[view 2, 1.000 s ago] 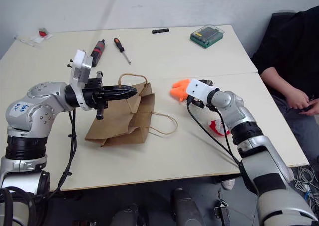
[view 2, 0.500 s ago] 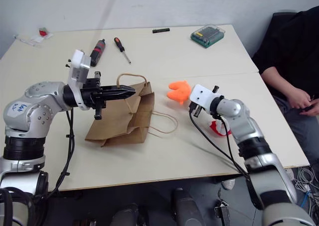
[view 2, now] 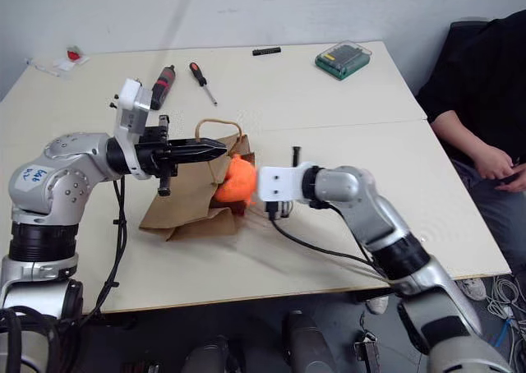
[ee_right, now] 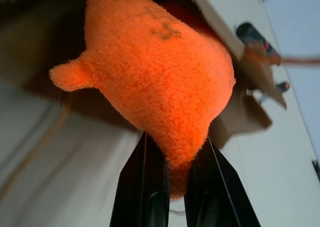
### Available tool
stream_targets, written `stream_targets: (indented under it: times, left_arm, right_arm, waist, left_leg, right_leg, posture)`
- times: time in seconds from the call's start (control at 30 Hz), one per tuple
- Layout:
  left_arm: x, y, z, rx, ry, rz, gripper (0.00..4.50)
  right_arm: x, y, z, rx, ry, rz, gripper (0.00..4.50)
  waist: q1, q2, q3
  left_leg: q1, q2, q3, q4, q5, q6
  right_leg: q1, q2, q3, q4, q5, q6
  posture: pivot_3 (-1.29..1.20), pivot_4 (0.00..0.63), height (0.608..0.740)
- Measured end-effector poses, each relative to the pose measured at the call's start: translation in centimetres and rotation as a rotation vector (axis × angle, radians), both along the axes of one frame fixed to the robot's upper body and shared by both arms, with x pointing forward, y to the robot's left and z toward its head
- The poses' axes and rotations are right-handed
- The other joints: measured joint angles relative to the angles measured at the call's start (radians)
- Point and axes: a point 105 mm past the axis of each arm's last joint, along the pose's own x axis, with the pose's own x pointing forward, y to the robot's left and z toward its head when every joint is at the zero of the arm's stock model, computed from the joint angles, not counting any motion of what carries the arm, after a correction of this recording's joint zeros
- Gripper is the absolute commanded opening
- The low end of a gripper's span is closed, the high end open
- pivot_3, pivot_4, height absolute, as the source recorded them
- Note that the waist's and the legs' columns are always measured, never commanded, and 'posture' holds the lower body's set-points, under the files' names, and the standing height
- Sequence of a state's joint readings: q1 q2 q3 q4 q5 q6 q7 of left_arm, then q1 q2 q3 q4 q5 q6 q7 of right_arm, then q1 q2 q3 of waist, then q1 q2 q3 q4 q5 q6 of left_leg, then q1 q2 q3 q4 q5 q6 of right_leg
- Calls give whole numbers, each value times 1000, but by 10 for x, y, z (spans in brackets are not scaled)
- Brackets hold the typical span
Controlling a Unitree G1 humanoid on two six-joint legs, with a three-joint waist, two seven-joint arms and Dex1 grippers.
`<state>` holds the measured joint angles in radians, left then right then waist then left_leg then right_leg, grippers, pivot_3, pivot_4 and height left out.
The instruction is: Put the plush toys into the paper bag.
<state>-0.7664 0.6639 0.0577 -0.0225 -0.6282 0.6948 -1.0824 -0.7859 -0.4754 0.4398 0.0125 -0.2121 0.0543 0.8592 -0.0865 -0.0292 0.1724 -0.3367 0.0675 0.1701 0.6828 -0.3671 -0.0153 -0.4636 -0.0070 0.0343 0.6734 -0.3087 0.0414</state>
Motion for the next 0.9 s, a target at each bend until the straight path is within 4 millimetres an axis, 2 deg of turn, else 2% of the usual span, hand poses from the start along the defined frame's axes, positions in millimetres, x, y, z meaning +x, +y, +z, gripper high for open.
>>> stream_targets:
  times: [0.13,0.23,0.4,0.5,0.7,0.8,0.9]
  left_arm:
    - [1,-3,3,-14,-17,-10,0]
    - [5,-5,-1,-23,5,-10,0]
    - [5,-13,0,-21,-6,-30,0]
    - [6,-13,1,-22,-8,-30,0]
    - [8,-17,-4,-32,12,-37,0]
    - [10,-18,-6,-37,21,-34,0]
    - [10,-20,-4,-39,16,-39,0]
  right_arm:
    - [0,23,3,-33,-18,72,16]
    - [-6,41,-10,-47,21,136,16]
    - [-5,56,-32,-71,54,168,16]
    - [-4,65,-31,-59,50,201,16]
    - [-15,83,-38,-15,90,309,16]
    - [-10,88,-38,25,112,291,1042]
    - [-2,85,-35,66,122,251,2124]
  waist:
    - [1,0,0]
    - [0,0,0]
    - [-1,0,0]
    - [-6,0,0]
    - [-21,0,0]
    - [-26,0,0]
    - [-26,0,0]
  left_leg:
    - [0,0,0,1,0,0]
    - [0,0,-1,1,0,0]
    - [0,0,-1,1,0,0]
    - [0,0,-1,1,0,0]
    - [0,0,-2,1,0,0]
    - [0,1,-2,1,0,0]
    - [0,1,-2,0,0,0]
  right_leg:
    - [0,-1,-1,0,0,0]
    - [0,-1,-1,1,0,0]
    - [0,-1,-1,1,0,0]
    - [0,-1,-1,4,0,0]
    - [0,-1,-2,6,0,0]
    - [0,-1,-2,6,0,0]
    - [0,-1,-2,6,0,-1]
  posture:
    - [0,150,740]
    - [0,150,740]
    - [0,150,740]
    - [0,150,740]
    - [0,150,740]
    - [0,150,740]
    - [0,150,740]
